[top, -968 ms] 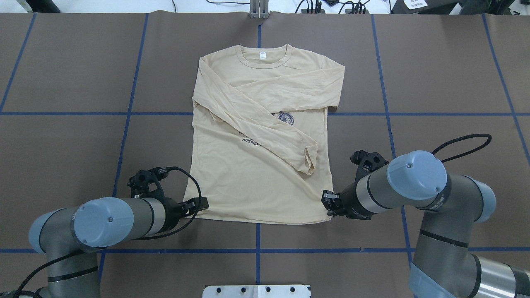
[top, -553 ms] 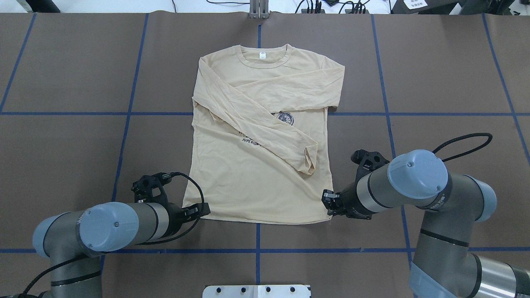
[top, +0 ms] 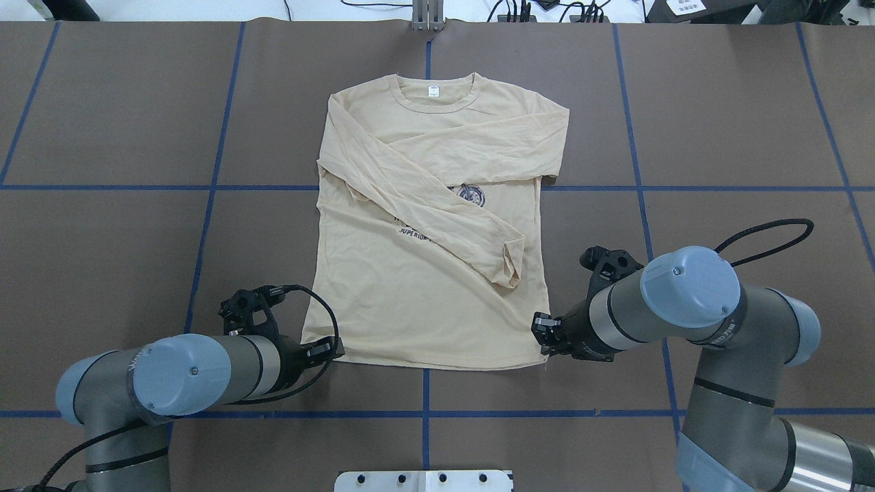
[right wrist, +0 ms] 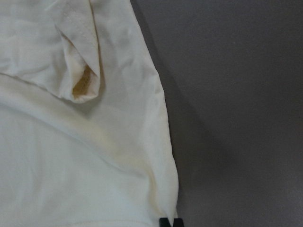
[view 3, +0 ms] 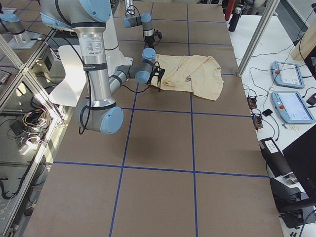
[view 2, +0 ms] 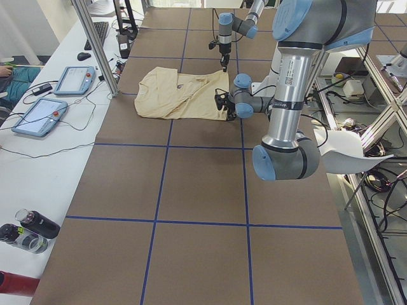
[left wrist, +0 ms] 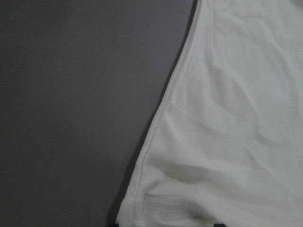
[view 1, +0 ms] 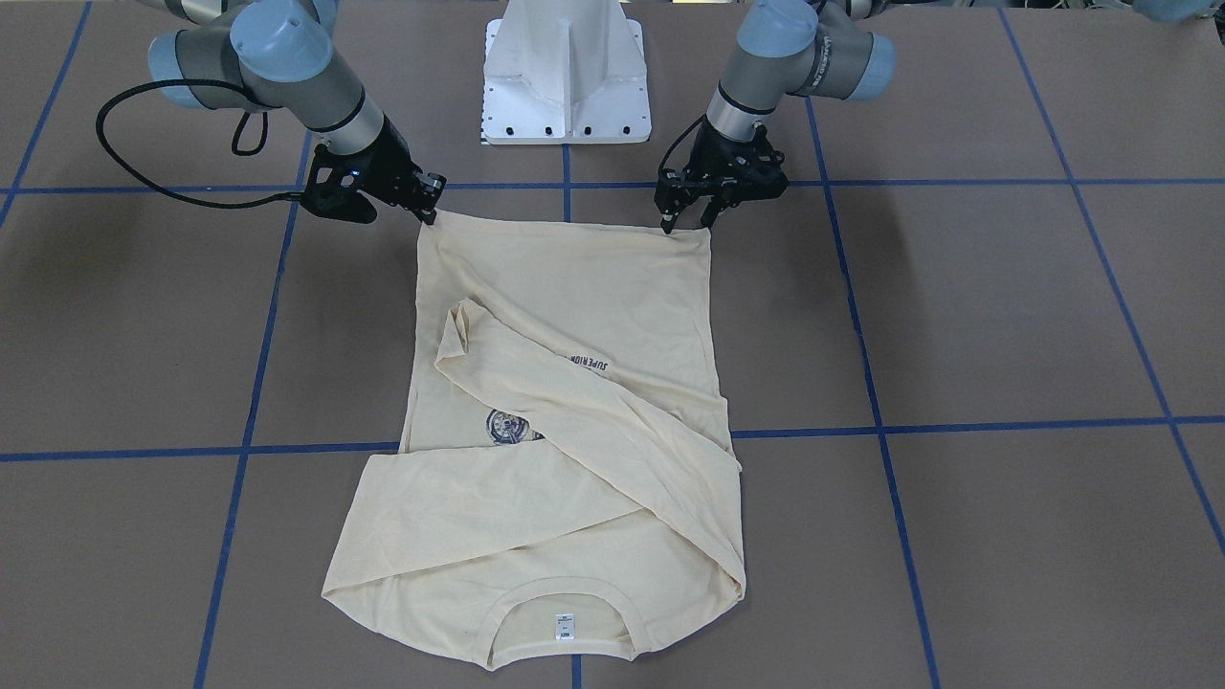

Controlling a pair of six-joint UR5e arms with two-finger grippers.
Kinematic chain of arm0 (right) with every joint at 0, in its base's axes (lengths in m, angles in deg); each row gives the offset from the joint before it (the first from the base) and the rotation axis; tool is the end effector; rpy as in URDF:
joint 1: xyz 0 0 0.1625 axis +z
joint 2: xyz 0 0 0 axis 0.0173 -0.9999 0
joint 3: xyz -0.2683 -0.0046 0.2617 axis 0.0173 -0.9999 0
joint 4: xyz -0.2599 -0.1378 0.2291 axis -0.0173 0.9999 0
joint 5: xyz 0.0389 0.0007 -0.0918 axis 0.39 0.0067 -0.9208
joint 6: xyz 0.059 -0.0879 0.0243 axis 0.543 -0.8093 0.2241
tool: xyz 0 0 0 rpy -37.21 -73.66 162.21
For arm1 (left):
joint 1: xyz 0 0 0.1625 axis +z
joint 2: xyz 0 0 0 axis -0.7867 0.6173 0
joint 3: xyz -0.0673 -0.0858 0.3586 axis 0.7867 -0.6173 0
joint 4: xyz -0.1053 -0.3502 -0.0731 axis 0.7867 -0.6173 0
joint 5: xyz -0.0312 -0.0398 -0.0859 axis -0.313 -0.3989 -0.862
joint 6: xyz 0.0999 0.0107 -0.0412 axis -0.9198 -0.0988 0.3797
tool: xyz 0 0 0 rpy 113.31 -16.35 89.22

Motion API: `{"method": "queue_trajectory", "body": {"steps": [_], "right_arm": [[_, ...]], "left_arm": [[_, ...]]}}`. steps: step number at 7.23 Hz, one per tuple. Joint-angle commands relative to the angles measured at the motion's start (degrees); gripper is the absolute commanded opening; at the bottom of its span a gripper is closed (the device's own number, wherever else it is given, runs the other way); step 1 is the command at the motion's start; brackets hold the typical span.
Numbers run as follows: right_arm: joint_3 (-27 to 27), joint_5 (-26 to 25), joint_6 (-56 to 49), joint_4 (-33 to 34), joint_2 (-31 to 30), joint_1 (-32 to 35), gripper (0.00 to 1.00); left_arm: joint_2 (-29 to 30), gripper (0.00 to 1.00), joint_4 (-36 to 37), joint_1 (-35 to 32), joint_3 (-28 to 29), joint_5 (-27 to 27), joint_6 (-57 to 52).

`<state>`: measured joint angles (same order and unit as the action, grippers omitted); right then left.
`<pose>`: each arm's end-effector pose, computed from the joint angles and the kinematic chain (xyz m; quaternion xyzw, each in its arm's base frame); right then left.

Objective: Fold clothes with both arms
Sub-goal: 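Lower both grippers onto the hem corners and close on the fabric, then lift the hem corners with both grippers and pull toward the collar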

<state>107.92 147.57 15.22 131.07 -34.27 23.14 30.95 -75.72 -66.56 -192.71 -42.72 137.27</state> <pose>-0.4254 -0.2910 0.3172 -0.0992 -0.4783 0.1389 0.8614 0.4810 -0.2616 0.3123 0.0187 0.4986 -0.1672 0.8504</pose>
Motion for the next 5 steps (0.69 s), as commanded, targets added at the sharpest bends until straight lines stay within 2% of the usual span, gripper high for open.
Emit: {"method": "queue_trajectory", "body": {"steps": [1,5], "right_arm": [[-0.04,-0.01,-0.09,0.00,-0.03,0.04,0.00],[-0.04,-0.01,-0.09,0.09,-0.12,0.12,0.00]], "left_arm": [[0.11,0.69,0.09,-0.17,0.02,-0.01,0.00],[0.03,0.69,2.02,-0.79,-0.16,-0.01,-0.18]]}}
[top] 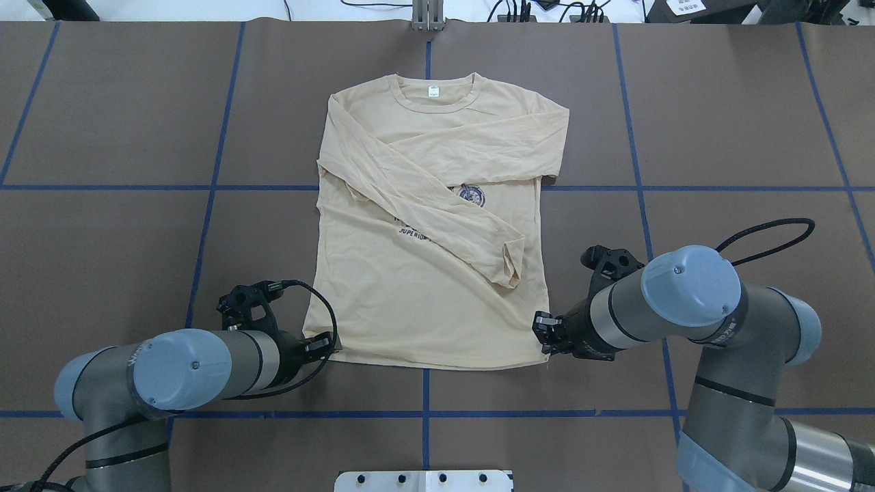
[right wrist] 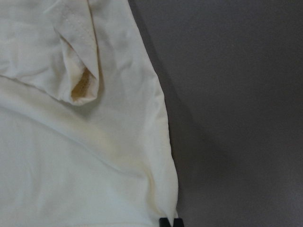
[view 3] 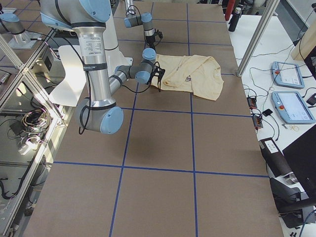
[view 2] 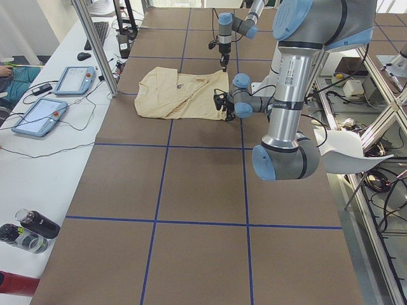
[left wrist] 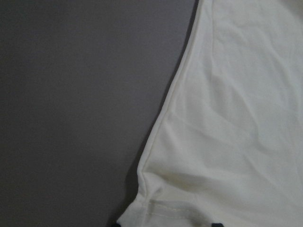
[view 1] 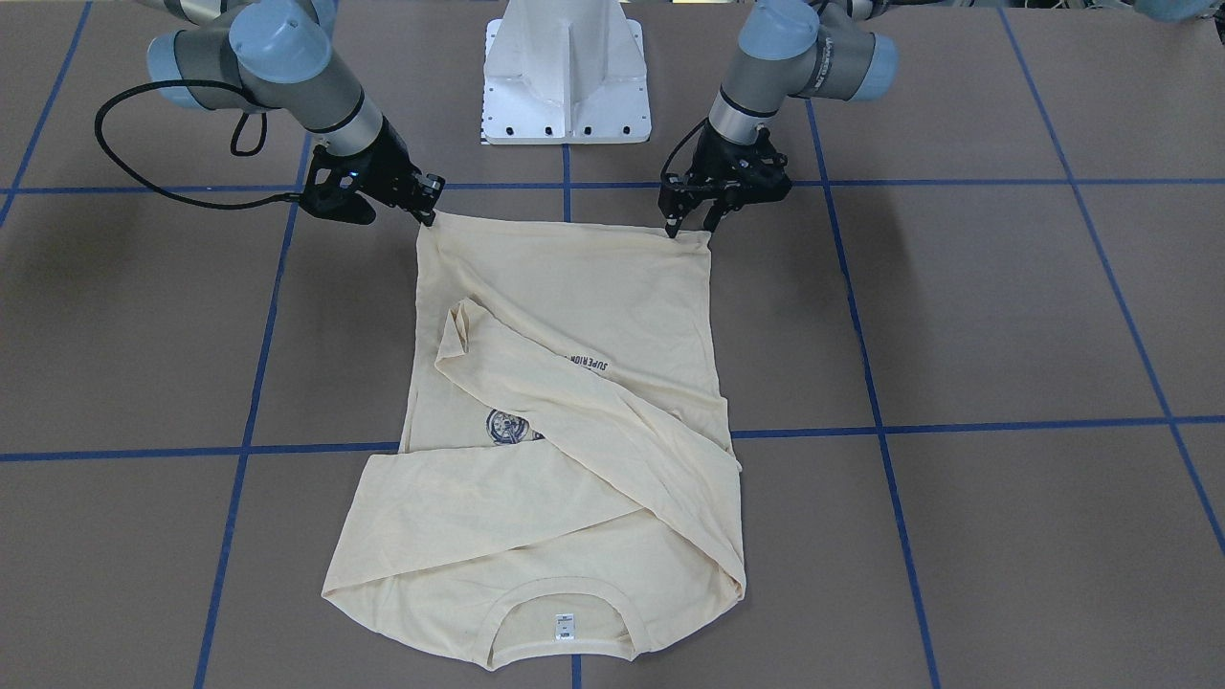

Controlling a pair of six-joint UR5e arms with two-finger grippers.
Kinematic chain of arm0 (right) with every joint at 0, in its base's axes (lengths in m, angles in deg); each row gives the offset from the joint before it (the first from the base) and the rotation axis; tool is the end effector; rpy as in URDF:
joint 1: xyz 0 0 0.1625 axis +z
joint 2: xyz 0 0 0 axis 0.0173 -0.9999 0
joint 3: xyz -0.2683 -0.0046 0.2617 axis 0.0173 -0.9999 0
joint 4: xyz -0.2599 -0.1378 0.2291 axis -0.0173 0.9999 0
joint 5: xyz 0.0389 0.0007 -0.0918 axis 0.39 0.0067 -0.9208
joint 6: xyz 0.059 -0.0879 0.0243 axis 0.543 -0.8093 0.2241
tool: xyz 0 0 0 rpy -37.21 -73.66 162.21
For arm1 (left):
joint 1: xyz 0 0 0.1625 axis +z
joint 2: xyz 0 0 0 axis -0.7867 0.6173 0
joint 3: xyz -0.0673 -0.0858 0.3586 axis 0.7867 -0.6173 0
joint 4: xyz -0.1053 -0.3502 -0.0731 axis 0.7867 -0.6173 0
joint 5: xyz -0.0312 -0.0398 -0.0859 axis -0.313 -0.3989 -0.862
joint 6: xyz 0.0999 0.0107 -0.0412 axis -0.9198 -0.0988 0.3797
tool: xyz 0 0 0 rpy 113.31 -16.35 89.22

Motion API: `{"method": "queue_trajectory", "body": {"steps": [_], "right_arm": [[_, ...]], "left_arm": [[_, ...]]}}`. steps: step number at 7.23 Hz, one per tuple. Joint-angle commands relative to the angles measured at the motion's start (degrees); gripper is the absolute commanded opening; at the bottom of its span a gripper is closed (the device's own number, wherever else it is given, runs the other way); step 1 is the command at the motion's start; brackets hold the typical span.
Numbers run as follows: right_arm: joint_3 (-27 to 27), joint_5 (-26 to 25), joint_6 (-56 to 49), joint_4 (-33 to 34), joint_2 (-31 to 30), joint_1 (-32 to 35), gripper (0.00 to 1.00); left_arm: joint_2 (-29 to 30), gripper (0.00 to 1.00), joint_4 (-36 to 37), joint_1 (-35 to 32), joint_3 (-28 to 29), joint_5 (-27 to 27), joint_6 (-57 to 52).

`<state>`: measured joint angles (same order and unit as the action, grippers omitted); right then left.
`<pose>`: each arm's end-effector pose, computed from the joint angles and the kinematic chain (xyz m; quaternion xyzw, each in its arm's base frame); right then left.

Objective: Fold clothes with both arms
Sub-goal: 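Lift the hem corners with both grippers and pull toward the collar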

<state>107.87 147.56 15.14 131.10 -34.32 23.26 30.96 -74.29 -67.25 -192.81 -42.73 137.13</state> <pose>-0.4249 -0.2919 0.3181 -0.0986 -0.4776 0.1396 0.8618 0.4782 -0.2674 0.3150 0.0216 0.4884 -0.1725 0.8551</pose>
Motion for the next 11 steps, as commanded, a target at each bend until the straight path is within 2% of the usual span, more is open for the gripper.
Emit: {"method": "queue_trajectory", "body": {"steps": [1,2,3,4,5,6,9,11], "right_arm": [[0.00,0.00,0.00,-0.02,-0.15,0.00,0.00],[0.00,0.00,0.00,-0.02,-0.15,0.00,0.00],[-0.09,0.00,-0.09,0.06,-0.24,0.00,0.00],[-0.09,0.00,-0.18,0.06,-0.24,0.00,0.00],[0.00,0.08,-0.09,0.06,-0.24,0.00,0.00],[0.00,0.09,-0.18,-0.02,-0.24,0.09,0.00],[0.26,0.52,-0.44,-0.02,-0.41,0.18,0.00],[1.66,1.23,-0.62,-0.02,-1.11,0.27,0.00]], "left_arm": [[0.02,0.69,0.59,-0.10,0.02,0.00,-0.03],[0.10,0.65,0.59,-0.10,-0.06,0.00,-0.03],[0.19,0.51,0.59,-0.10,-0.24,0.00,-0.03],[0.19,0.33,0.59,-0.10,-0.33,0.00,-0.03],[0.19,0.05,0.59,-0.10,-0.41,0.00,0.05],[0.28,0.00,0.68,-0.28,-0.68,-0.09,0.23],[0.37,0.00,0.68,-1.68,-1.12,-0.44,0.14],[-0.51,0.00,1.73,-1.60,-3.83,-0.96,0.06]]}}
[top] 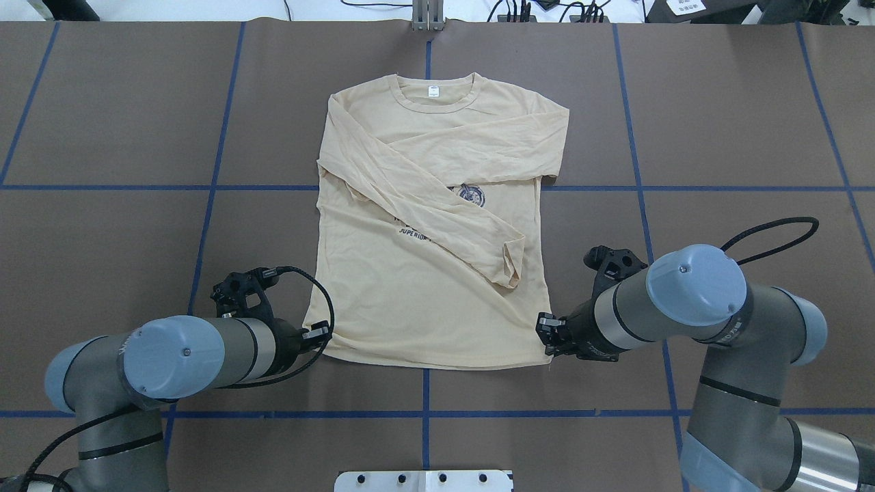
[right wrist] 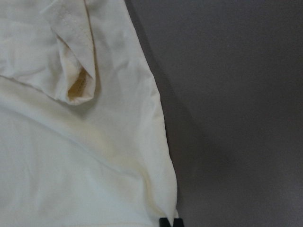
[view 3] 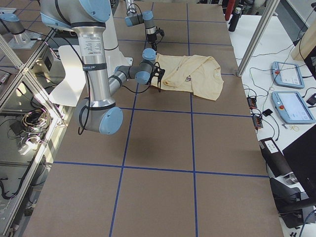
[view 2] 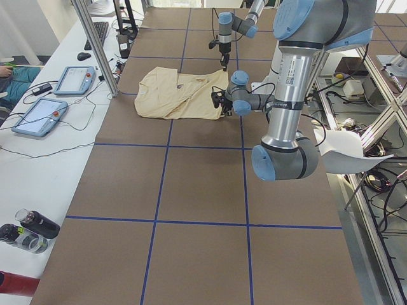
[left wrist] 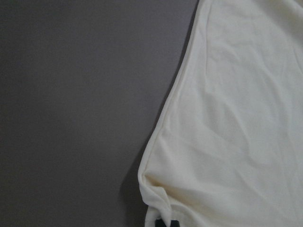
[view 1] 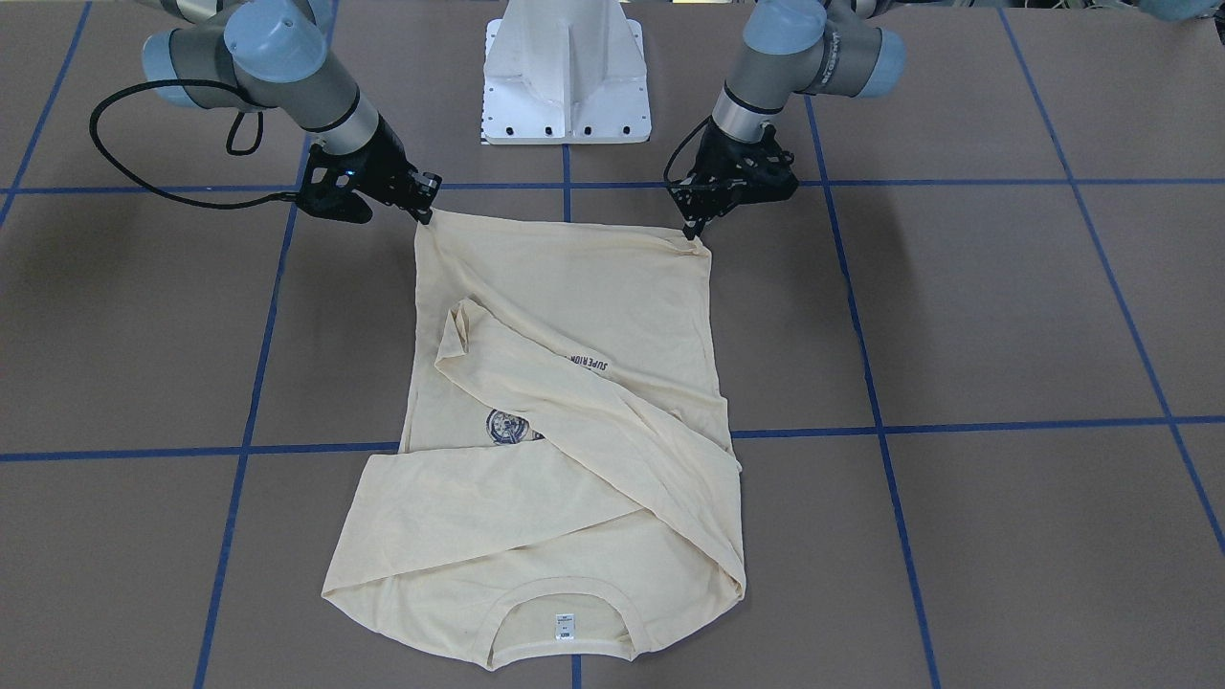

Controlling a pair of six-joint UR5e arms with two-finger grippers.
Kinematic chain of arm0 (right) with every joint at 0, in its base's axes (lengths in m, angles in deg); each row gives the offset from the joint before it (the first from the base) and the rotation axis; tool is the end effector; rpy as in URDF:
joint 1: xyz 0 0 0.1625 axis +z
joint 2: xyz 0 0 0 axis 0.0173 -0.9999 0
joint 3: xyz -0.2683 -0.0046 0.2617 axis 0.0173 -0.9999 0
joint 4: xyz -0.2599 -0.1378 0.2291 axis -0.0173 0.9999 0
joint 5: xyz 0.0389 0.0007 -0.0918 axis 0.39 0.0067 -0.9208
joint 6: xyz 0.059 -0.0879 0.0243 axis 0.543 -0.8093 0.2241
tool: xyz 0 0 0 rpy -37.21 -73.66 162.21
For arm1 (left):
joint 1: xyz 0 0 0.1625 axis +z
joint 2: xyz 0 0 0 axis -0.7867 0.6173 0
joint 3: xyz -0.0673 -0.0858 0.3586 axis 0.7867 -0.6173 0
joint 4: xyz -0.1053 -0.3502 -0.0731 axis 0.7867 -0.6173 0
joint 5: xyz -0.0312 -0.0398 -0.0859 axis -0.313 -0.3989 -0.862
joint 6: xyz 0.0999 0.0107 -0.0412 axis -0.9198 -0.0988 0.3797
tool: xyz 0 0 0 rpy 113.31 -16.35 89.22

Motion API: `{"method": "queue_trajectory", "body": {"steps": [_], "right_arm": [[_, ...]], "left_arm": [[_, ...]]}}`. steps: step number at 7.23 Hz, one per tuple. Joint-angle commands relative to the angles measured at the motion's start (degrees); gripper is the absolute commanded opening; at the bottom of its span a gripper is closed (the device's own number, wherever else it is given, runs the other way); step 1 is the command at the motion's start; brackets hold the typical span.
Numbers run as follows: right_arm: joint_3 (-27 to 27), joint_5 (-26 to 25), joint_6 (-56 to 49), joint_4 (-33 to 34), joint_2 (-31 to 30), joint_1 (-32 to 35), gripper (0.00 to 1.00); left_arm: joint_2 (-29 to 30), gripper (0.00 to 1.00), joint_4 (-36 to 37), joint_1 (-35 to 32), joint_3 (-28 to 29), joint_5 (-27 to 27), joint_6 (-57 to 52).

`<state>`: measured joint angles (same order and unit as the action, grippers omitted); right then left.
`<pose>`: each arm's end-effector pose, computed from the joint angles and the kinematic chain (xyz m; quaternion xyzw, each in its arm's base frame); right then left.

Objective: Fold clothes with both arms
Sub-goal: 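Lift the hem corners with both grippers and pull toward the collar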

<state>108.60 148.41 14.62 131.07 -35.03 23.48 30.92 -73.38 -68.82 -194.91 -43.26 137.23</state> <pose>-0.4197 -0.2901 0.3185 -0.1018 -0.4789 0.1336 0.8616 0.4637 -0.2772 0.3016 0.0246 0.4971 -0.1815 0.8482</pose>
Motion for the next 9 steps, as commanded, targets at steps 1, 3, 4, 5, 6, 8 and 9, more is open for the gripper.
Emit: {"method": "queue_trajectory", "body": {"steps": [1,3,4,5,6,8,9], "right_arm": [[2.50,0.47,-0.10,0.00,-1.98,-0.04,0.00],[4.79,4.49,-0.10,0.00,-4.27,-0.04,0.00],[6.63,5.38,-0.10,0.00,-6.37,-0.65,0.00],[7.95,6.78,-0.10,0.00,-7.87,-1.52,0.00],[8.14,8.71,-0.10,0.00,-8.40,-2.05,0.00],[7.88,9.61,-0.02,-0.09,-7.37,-2.41,0.00],[7.53,9.61,-0.10,-0.09,-6.22,-0.93,0.00]], "left_arm": [[-0.20,0.00,3.52,0.49,-3.22,-0.52,0.04],[-0.55,0.00,6.00,2.86,-5.25,-0.52,0.04],[-1.42,0.00,6.62,4.70,-6.30,-0.52,0.04],[-3.26,0.00,6.63,6.55,-8.05,-0.52,0.13],[-5.11,0.00,6.63,8.39,-9.64,-0.52,0.13],[-4.95,0.00,6.72,9.55,-13.24,-0.79,2.14],[-3.99,0.00,6.63,9.47,-14.13,-1.74,2.15]]}}
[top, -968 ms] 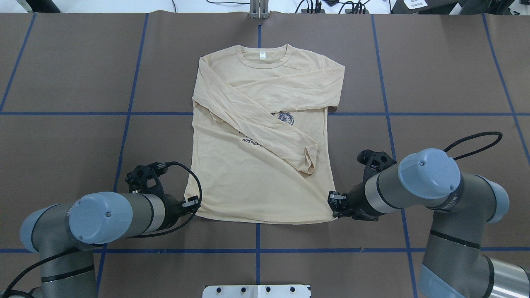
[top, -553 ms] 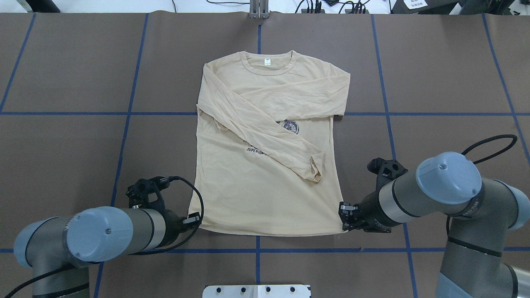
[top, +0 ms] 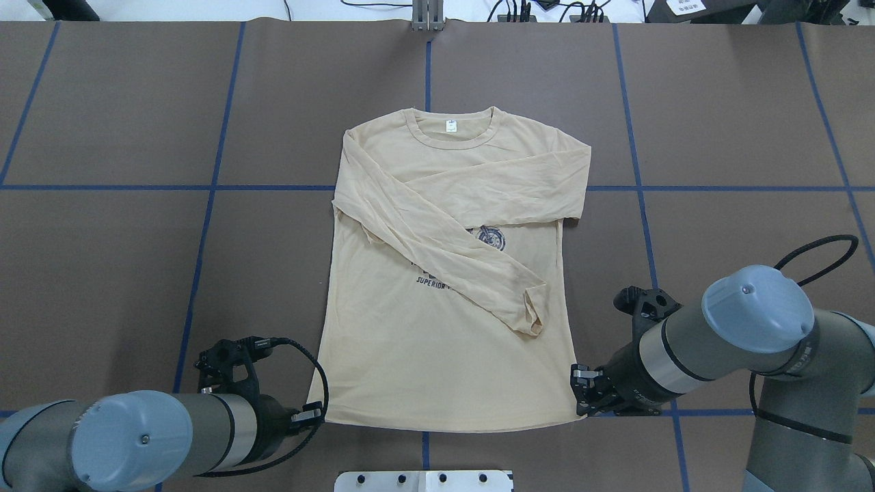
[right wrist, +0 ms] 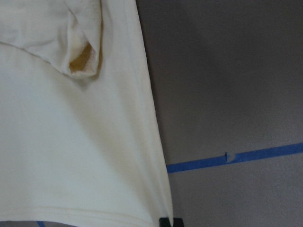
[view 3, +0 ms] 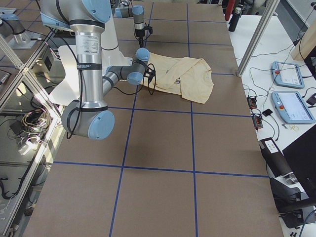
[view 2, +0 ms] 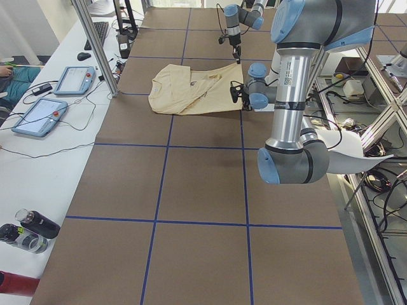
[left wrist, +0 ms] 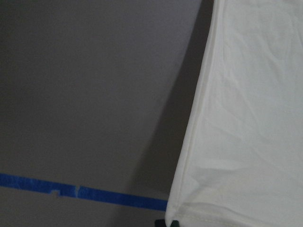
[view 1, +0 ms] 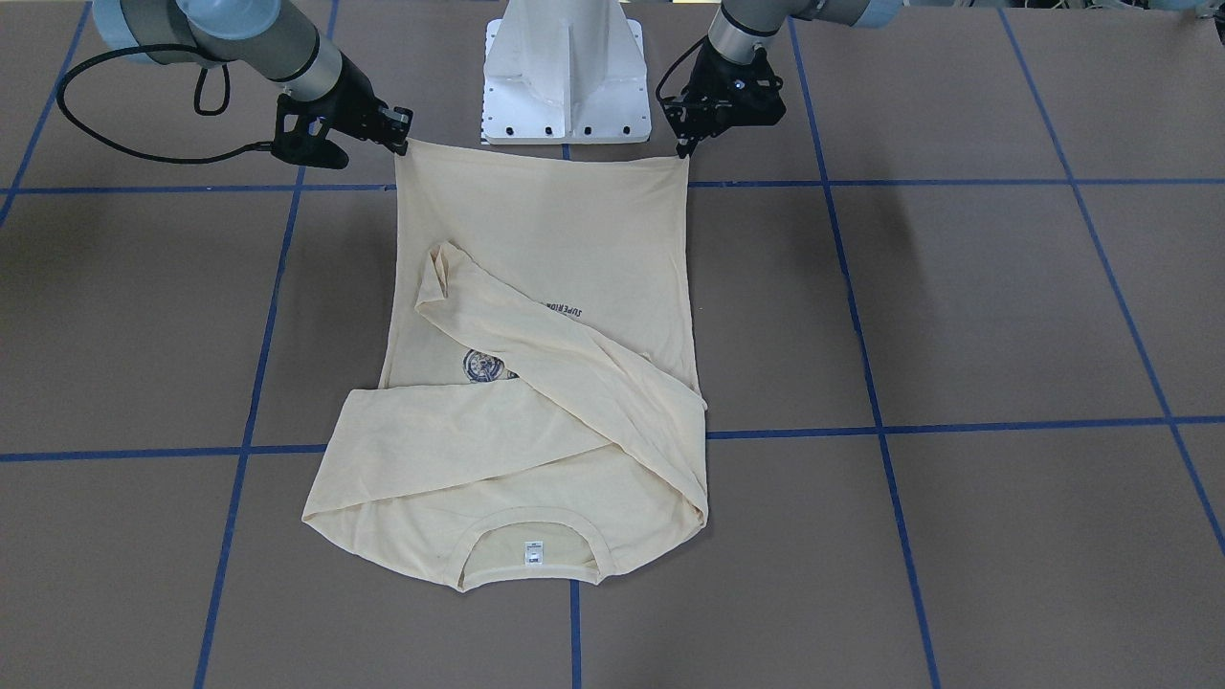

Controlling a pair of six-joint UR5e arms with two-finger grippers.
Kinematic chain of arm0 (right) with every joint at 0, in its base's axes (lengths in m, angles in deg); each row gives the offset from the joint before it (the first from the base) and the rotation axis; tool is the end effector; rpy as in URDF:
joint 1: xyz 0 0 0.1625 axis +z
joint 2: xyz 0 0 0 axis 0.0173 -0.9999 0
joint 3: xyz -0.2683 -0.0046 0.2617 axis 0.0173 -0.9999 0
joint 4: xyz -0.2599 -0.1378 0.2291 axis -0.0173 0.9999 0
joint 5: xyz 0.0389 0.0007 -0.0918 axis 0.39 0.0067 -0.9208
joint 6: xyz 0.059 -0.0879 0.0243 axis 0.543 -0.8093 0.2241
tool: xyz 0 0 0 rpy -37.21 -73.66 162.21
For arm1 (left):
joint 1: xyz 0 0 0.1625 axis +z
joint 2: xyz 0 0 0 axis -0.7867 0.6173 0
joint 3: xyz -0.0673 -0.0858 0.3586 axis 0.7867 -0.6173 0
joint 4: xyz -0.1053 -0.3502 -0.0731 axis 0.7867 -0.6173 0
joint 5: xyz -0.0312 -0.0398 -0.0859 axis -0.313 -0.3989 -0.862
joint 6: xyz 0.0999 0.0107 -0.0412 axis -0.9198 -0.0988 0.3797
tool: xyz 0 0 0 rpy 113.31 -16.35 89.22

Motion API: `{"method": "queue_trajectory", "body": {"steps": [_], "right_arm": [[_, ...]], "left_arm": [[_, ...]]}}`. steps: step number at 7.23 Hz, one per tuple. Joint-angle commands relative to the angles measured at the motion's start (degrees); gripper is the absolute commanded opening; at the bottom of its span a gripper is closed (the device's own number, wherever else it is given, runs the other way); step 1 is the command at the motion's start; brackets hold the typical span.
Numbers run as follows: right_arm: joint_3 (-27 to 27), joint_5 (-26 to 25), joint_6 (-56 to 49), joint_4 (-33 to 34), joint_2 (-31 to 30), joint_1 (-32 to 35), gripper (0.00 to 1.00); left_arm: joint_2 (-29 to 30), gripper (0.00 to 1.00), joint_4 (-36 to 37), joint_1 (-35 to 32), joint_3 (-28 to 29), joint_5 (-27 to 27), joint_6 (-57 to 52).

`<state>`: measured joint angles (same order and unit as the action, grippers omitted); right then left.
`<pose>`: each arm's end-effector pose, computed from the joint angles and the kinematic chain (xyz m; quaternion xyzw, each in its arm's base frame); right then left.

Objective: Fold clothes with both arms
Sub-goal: 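Lift the hem corners with both grippers and pull toward the collar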

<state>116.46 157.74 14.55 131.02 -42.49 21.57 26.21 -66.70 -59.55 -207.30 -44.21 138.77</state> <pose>-0.3826 -0.2397 0.3166 -0.1790 -0.4818 0.0774 0.8543 0.4439 -0.1892 0.2683 -0.0296 0.5045 -0.1190 0.8547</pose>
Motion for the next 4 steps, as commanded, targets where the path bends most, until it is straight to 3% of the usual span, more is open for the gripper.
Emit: {"method": "queue_trajectory", "body": {"steps": [1,3,4], "right_arm": [[-0.59,0.28,-0.04,-0.12,2.38,4.13,0.00],[-1.99,0.19,-0.04,-0.47,5.01,9.67,0.00],[-5.22,0.19,-0.04,-0.65,7.55,13.00,0.00]], "left_arm": [[2.12,0.00,-0.05,-2.07,-1.40,-1.68,-0.09],[5.46,0.00,-0.05,-10.66,-0.52,-4.31,-0.88],[6.52,0.00,-0.05,-14.88,0.27,-6.33,-2.10]]}}
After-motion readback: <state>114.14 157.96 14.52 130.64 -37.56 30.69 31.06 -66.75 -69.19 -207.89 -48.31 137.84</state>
